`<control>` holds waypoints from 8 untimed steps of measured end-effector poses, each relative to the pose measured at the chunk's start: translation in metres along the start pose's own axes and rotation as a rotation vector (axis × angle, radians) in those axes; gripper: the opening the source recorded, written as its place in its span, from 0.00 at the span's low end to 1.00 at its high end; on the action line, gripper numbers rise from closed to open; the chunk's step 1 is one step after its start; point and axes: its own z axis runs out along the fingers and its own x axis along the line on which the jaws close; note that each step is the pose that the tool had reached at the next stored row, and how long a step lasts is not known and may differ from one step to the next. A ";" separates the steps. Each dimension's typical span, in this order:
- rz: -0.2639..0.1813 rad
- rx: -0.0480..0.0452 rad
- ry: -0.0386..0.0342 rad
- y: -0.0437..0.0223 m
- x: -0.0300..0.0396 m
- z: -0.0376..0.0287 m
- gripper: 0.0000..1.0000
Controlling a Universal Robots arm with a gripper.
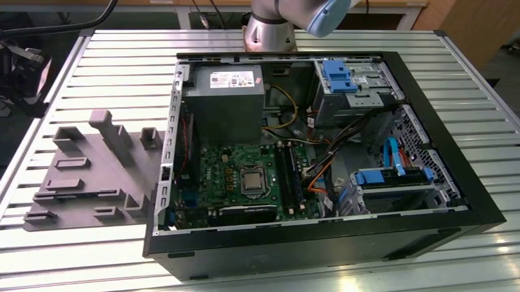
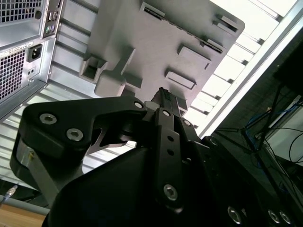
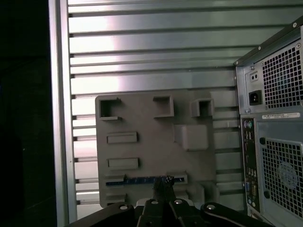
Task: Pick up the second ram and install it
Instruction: 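Reach for the second ram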
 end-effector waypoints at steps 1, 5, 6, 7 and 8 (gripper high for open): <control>0.000 0.0000 0.0001 -0.0002 0.0002 0.0001 0.11; 0.000 0.0000 0.0000 -0.0011 0.0008 0.0006 0.11; 0.000 0.0000 0.0000 -0.0013 0.0010 0.0007 0.11; 0.000 0.0000 0.0000 -0.0015 0.0012 0.0008 0.11; 0.000 0.0000 0.0001 -0.0017 0.0014 0.0009 0.11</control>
